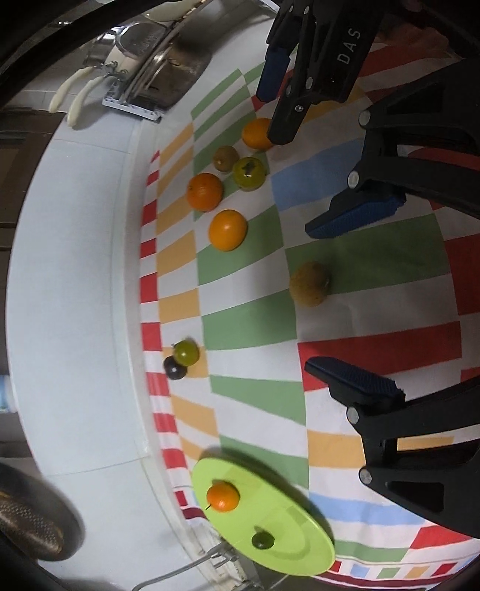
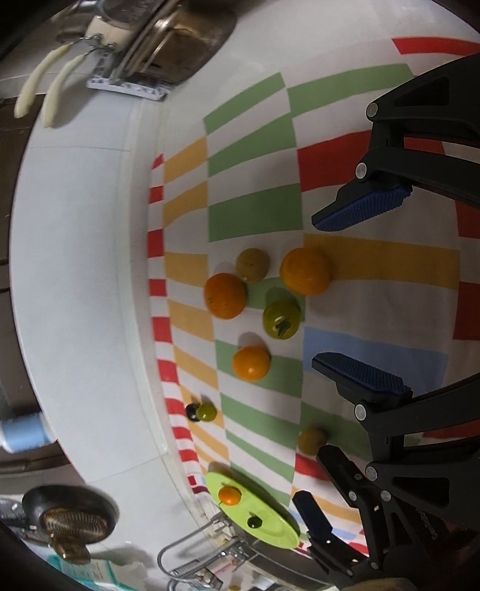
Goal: Organize fruits
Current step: 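Close the left gripper on the brown kiwi while the right gripper grasps an orange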
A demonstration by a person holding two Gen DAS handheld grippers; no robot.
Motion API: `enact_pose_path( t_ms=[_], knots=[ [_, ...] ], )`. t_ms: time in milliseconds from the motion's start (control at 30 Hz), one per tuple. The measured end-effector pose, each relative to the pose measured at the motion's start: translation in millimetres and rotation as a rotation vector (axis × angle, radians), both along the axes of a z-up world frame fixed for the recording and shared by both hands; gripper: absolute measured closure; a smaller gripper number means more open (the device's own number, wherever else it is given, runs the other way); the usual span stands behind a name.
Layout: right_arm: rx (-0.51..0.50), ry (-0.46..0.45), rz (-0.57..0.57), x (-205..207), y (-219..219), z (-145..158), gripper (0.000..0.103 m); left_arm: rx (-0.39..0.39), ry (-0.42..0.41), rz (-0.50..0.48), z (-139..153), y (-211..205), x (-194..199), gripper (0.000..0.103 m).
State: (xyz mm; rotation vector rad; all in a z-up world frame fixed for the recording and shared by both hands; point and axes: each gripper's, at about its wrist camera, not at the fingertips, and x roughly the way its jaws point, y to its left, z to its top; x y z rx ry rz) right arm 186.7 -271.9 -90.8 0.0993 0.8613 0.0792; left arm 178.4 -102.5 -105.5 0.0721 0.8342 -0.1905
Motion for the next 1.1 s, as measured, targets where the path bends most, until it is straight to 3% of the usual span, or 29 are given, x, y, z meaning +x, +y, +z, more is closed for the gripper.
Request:
enact_pose_path(
  t_ms=[267,500,767,1100],
  knots=[
    [-0.005,0.02,-0.004,11,-1,-8,0.042,-0.006,0.029,-0.024,-6,-7,10,0.059],
    [-0.014,0.039,-0.008,21,1,-15,0.055,-0.007,0.054,-0.035,-10,-9,16,0.072],
    [-0.039,0.035,0.002,23,5,-18,0.069,-0.011,0.059,-0.041,-10,-9,17,0.074],
    [-0.005,0.02,0.028,9,13,-9,0.07,-0.015,0.025,-0.073,6,-8,9,0.074]
  ],
)
